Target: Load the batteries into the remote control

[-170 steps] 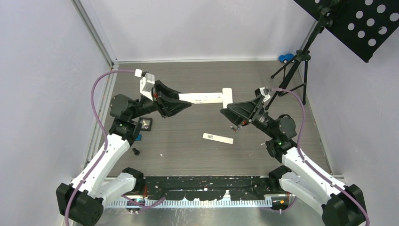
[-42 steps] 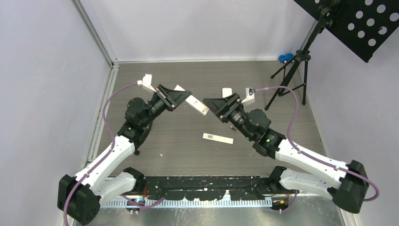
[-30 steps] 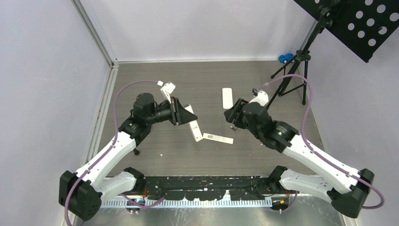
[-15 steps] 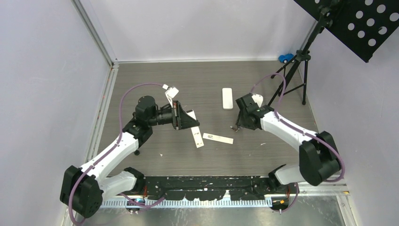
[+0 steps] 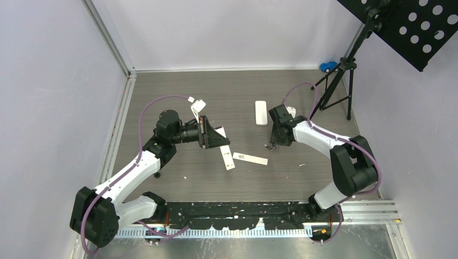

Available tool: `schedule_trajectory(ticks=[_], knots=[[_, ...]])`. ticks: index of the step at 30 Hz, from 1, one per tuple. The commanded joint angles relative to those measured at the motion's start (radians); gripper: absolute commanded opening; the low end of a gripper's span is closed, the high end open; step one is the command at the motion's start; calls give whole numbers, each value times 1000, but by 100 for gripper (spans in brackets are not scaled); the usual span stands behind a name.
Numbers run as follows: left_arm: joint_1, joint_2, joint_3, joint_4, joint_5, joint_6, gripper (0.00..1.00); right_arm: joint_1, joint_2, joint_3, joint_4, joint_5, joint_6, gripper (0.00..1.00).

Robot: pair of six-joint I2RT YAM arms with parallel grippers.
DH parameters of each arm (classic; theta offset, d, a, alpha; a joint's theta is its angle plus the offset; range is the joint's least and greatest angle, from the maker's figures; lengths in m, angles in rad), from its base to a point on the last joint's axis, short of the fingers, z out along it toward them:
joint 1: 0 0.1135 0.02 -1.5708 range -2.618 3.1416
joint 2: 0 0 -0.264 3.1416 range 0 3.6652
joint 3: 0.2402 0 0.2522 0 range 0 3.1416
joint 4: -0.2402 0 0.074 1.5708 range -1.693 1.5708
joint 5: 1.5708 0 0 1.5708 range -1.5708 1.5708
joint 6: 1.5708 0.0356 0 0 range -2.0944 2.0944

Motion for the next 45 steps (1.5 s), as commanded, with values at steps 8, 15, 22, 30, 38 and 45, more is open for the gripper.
schedule_trajectory(ticks=[8,15,22,30,38,45], knots=[[1,0,7,61,19,2,0,-7,69,57,47,-48,-71,36],[1,0,17,32,10,1,0,-7,104,65,64,9,-76,27],[1,2,23,25,7,0,0,-15,135,60,80,-31,-68,26],[1,22,53,-51,-75,-35,0,5,83,74,45,113,-18,0],[1,84,63,9,-129,-115,0,247,-226,120,33,337,-89,0],[1,117,75,74,-95,-180,0,388,-480,70,232,-7,-114,0]])
